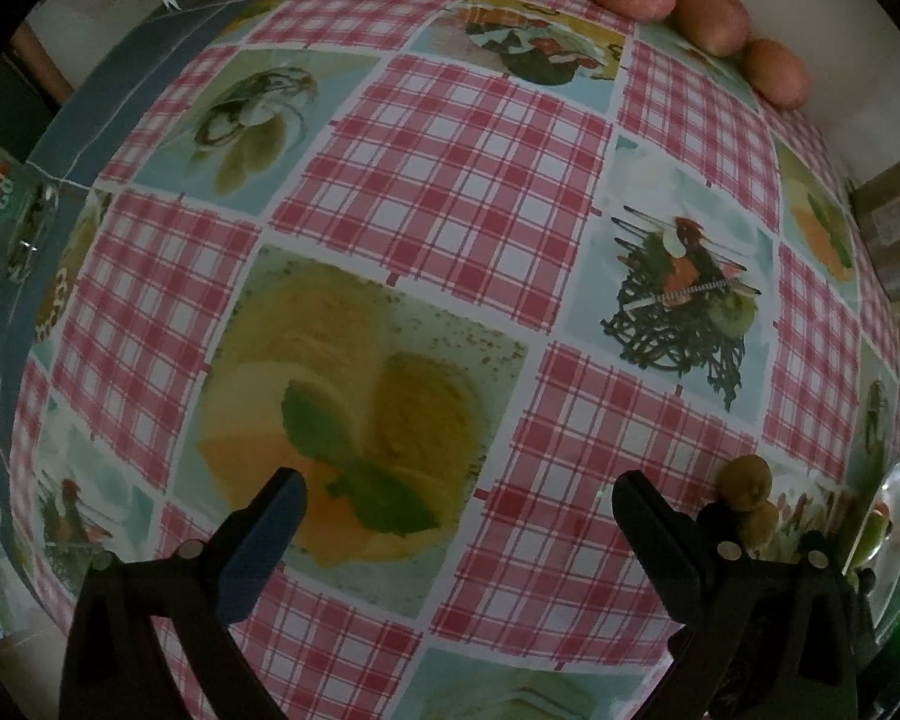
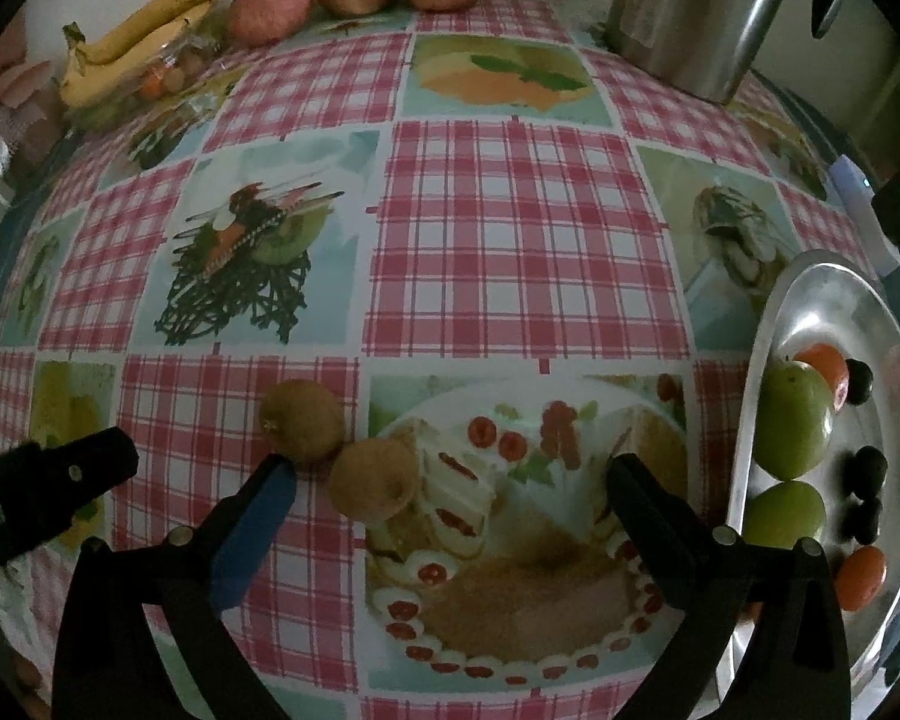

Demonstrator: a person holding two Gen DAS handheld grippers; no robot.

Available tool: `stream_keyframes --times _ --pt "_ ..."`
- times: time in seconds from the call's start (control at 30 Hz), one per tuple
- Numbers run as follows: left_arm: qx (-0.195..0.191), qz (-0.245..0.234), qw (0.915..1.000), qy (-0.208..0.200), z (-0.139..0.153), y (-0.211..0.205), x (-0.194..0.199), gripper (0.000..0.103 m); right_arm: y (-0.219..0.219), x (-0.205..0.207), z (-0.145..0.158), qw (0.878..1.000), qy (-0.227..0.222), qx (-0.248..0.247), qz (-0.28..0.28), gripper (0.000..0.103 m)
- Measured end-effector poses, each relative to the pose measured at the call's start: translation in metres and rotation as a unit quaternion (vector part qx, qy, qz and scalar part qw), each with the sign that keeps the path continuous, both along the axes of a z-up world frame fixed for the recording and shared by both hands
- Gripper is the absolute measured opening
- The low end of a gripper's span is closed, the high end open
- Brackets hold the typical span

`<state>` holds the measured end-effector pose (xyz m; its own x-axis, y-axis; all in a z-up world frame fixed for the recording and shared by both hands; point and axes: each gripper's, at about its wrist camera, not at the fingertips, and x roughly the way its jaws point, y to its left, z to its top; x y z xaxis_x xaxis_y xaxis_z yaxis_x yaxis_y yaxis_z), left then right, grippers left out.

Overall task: Organize fruits
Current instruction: 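Lower the right tool onto a brown kiwi while the left tool approaches another kiwi, then close the right tool on its kiwi while the left tool grasps the other kiwi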

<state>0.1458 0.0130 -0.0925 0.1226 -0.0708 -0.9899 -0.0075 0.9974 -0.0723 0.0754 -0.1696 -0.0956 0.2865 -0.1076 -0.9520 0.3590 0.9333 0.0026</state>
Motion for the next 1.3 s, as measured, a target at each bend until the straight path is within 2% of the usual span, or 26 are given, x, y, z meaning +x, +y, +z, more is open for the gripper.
stream_keyframes --times 0.27,0.5,0.57,0.67,0.73,0.77,0.93,1.03,1.3 --pt "-0.001 -0.008 1.0000 0.000 -0.001 -0.009 0.000 0.103 0.001 0.000 -0.001 1.000 0.009 0.002 0.004 0.103" --pt "-0.009 -0.014 0.9996 -0.021 0.008 -0.023 0.000 0.103 -0.002 0.006 0.003 1.000 0.022 0.007 0.020 0.101" --pt "-0.013 -0.022 0.9994 -0.024 0.009 -0.028 0.000 0.103 0.000 0.006 0.005 1.000 0.016 0.004 0.026 0.095" --pt "-0.025 -0.026 0.9991 -0.024 0.010 -0.036 0.000 0.103 0.003 0.006 0.011 0.999 0.006 0.000 0.036 0.078" --pt "-0.033 -0.025 0.9989 -0.023 0.010 -0.039 0.000 0.103 0.004 0.006 0.015 0.999 -0.001 -0.003 0.042 0.063" --pt "-0.036 -0.024 0.9988 -0.024 0.010 -0.041 0.000 0.103 0.005 0.006 0.016 0.999 -0.003 -0.003 0.045 0.061" --pt "-0.047 -0.018 0.9985 -0.023 0.011 -0.042 0.000 0.103 0.004 0.005 0.021 0.999 -0.011 0.004 0.052 0.034" --pt "-0.061 -0.009 0.9978 -0.024 0.007 -0.036 -0.001 0.103 0.006 0.005 0.025 0.998 -0.015 0.016 0.055 0.027" --pt "-0.120 -0.009 0.9925 -0.020 0.008 -0.042 -0.003 0.103 -0.001 -0.002 0.022 0.998 -0.016 0.024 0.054 0.027"
